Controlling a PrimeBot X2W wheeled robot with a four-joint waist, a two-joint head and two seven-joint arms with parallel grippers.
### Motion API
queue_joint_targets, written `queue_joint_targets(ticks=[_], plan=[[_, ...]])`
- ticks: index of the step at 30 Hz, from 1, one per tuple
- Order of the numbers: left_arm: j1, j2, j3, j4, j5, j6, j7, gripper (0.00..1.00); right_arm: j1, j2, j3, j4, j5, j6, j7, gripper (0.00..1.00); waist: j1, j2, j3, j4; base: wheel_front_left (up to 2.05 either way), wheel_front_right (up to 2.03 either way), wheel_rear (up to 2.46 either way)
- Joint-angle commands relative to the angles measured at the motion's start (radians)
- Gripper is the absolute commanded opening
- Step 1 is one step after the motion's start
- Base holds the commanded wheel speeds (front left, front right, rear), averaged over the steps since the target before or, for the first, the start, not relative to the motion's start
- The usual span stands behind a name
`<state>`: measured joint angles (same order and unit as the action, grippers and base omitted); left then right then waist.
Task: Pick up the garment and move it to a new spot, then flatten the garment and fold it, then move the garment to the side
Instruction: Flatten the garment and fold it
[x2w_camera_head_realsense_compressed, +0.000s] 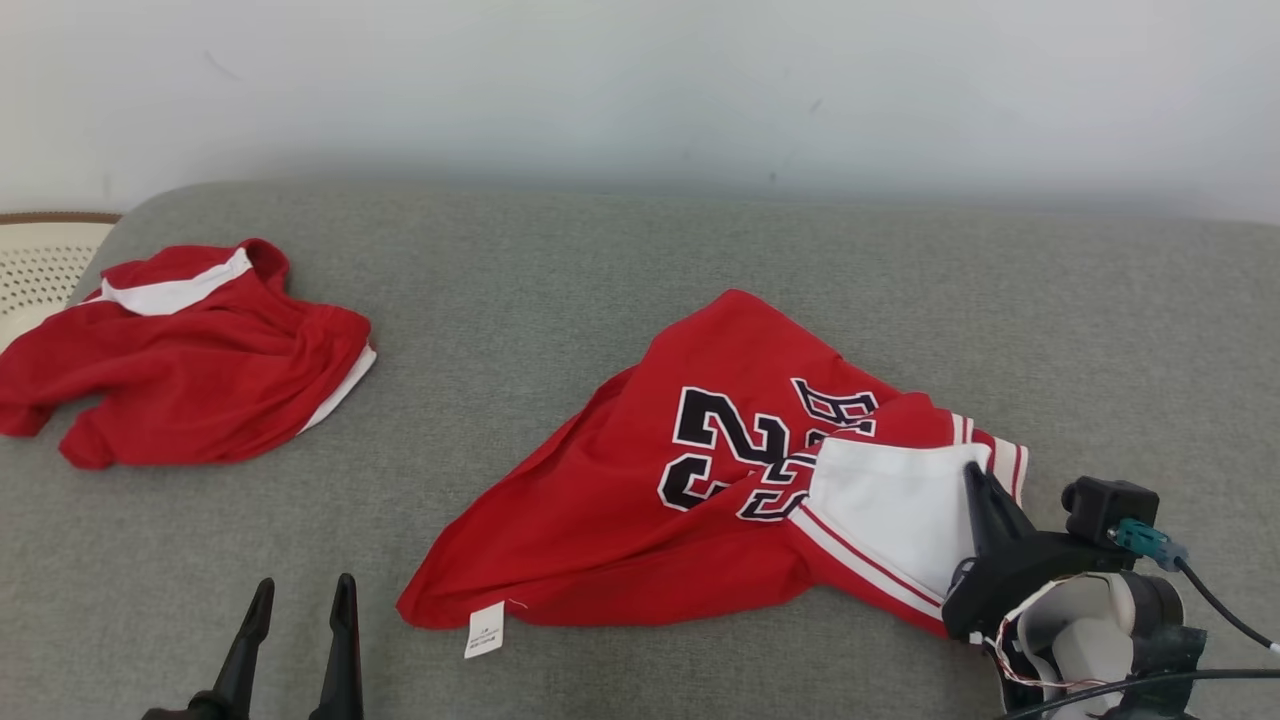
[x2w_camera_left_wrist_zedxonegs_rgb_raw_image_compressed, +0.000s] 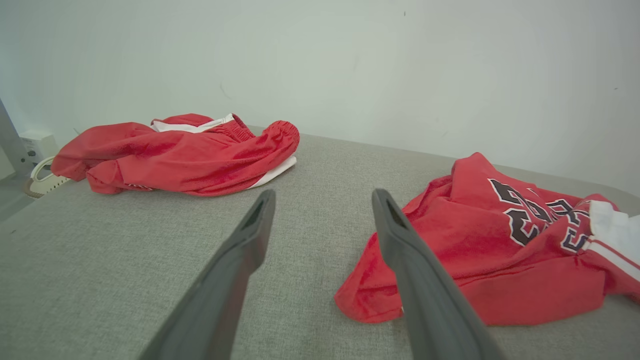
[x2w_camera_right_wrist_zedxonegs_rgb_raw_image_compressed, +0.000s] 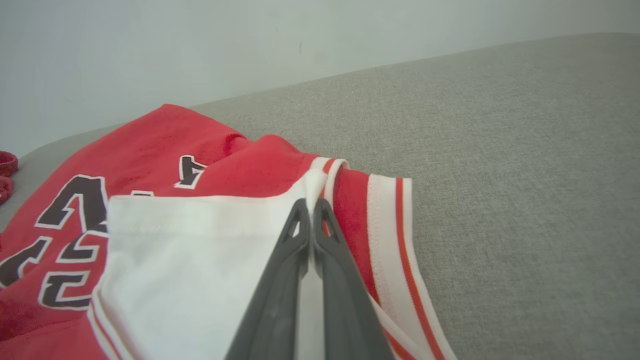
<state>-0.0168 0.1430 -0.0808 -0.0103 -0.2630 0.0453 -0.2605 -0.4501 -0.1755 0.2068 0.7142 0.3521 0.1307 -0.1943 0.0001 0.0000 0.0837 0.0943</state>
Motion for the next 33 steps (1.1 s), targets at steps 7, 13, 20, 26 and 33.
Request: queue_joint_targets(ticks=[7, 13, 20, 26, 33], plan=[[0.022, -0.012, 0.029, -0.002, 0.014, -0.011, -0.004, 1.0, 0.049, -0.06, 0.157, -0.167, 0.129, 0.0, 0.009, 0.0, -0.0001, 0.0, -0.008, -0.066, 0.0, 0.0, 0.0], [0.024, -0.018, 0.051, -0.01, 0.023, -0.019, -0.005, 1.0, 0.131, -0.145, 0.259, -0.358, 0.221, 0.0, 0.045, 0.0, -0.0001, 0.0, 0.006, -0.114, 0.0, 0.0, 0.0], [0.017, -0.026, 0.079, -0.011, 0.03, -0.031, -0.005, 1.0, 0.244, -0.224, 0.378, -0.545, 0.323, 0.0, 0.088, 0.0, -0.0001, 0.0, 0.019, -0.149, 0.0, 0.0, 0.0], [0.013, -0.034, 0.1, -0.007, 0.04, -0.042, -0.005, 1.0, 0.328, -0.299, 0.443, -0.62, 0.394, 0.0, 0.12, 0.0, -0.0001, 0.0, 0.023, -0.165, 0.0, 0.0, 0.0], [0.021, -0.043, 0.11, -0.001, 0.048, -0.053, -0.005, 1.0, 0.363, -0.356, 0.495, -0.594, 0.43, 0.0, 0.181, 0.0, -0.0001, 0.0, 0.017, -0.167, 0.0, 0.0, 0.0]])
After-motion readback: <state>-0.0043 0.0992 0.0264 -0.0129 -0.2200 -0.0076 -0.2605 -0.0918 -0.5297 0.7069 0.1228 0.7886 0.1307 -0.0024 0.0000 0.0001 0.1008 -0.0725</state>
